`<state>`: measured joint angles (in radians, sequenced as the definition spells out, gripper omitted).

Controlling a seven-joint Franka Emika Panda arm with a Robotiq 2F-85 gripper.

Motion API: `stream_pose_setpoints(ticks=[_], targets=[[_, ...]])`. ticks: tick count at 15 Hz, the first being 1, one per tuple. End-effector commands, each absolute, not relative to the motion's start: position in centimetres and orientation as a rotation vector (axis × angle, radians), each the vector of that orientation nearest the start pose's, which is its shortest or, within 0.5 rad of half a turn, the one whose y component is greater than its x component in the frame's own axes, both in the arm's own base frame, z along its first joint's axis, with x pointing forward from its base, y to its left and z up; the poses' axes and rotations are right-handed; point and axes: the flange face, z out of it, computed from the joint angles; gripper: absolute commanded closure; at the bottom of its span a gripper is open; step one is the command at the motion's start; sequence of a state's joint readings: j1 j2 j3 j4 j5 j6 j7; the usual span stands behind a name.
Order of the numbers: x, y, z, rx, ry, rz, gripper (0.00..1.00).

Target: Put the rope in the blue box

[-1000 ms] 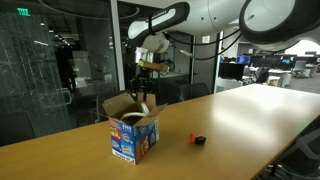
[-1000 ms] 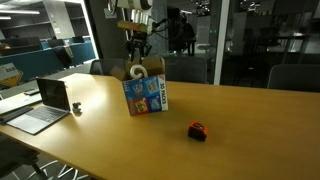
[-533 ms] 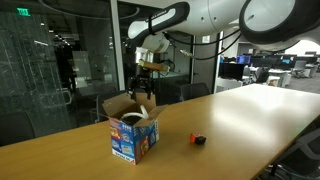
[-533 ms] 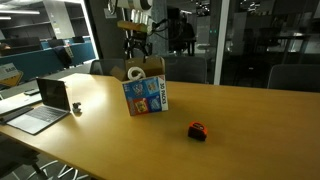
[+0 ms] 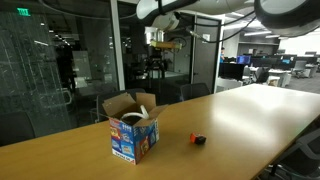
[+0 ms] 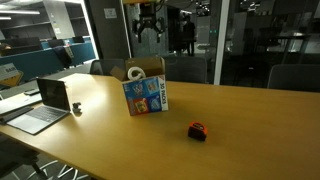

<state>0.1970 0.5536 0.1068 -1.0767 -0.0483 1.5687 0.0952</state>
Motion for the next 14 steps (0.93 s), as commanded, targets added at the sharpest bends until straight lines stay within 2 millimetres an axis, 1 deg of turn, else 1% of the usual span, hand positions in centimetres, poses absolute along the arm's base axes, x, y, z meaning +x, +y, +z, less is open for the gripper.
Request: stream_pose_setpoints(ticks=[1,3,5,7,8,9,10,12,14], targets=[[64.9,13.8,58.2,-3.261,-0.24,-0.091,0.0],[62.9,10.7,61.4,-3.302,-0.148,-0.194,0.0],[60.7,7.8,63.6,-3.33,-0.023,-0.281,0.0],[58.7,5.1,65.2,-3.33,0.109,-0.377,0.0],[57.6,3.7,65.6,-3.324,0.179,-0.404,0.0],[56.5,2.4,65.8,-3.309,0.239,-0.42,0.0],[55.4,1.3,65.6,-3.303,0.293,-0.415,0.0],[53.4,-0.7,64.7,-3.285,0.38,-0.386,0.0],[51.3,-2.3,62.4,-3.283,0.453,-0.312,0.0]])
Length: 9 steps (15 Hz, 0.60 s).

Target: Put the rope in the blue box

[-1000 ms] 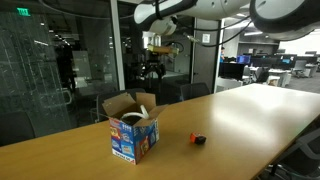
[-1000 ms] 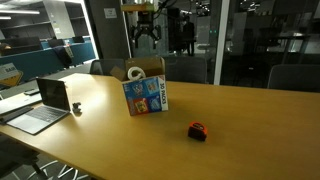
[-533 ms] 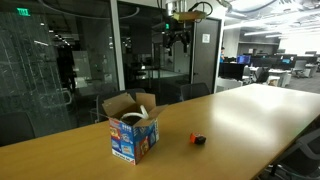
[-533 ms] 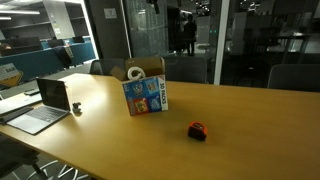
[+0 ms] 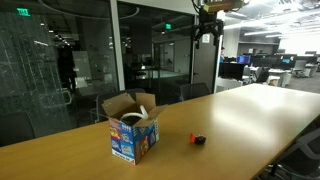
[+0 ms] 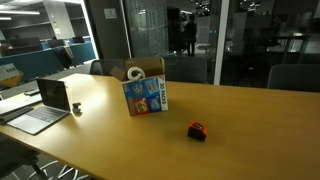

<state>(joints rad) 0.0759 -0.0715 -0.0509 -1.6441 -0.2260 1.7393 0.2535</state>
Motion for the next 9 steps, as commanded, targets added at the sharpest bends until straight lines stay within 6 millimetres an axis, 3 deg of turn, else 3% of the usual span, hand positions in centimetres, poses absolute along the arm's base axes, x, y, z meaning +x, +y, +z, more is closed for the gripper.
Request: stream_pose_setpoints(ticks=[1,6,9], targets=[[50.2,-3.0,61.1,-3.277,0.485,-0.264,0.0],[45.4,-3.5,53.9,-3.069,0.48,-0.129,0.0],[42.0,-2.9,50.2,-2.963,0.335,-0.134,0.0]])
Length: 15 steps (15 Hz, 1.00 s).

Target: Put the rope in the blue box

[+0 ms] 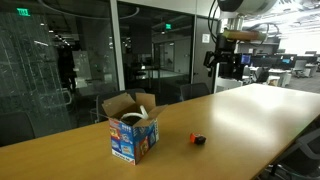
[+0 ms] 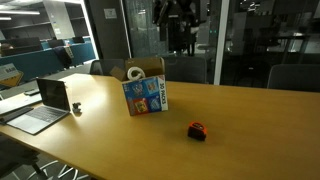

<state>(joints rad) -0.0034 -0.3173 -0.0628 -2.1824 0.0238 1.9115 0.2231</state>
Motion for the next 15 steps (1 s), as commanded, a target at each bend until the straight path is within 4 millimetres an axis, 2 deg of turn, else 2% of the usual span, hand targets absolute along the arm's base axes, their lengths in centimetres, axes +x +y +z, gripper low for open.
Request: stream_pose_setpoints(ticks=[1,3,5,6,8,11,12,15], targets=[[40.5,-2.7,49.2,-2.943,0.268,-0.134,0.0],[37.1,-2.4,47.3,-2.917,0.117,-0.13,0.0],[34.5,-2.4,45.9,-2.939,-0.008,-0.06,0.0],[33.5,-2.6,45.4,-2.978,-0.021,0.01,0.0],[32.1,-3.2,44.5,-3.135,0.091,0.133,0.0],[31.5,-4.2,44.4,-3.283,0.174,0.233,0.0],[32.1,-4.0,43.9,-3.202,0.105,0.206,0.0],[31.8,-4.1,43.8,-3.255,0.144,0.238,0.0]])
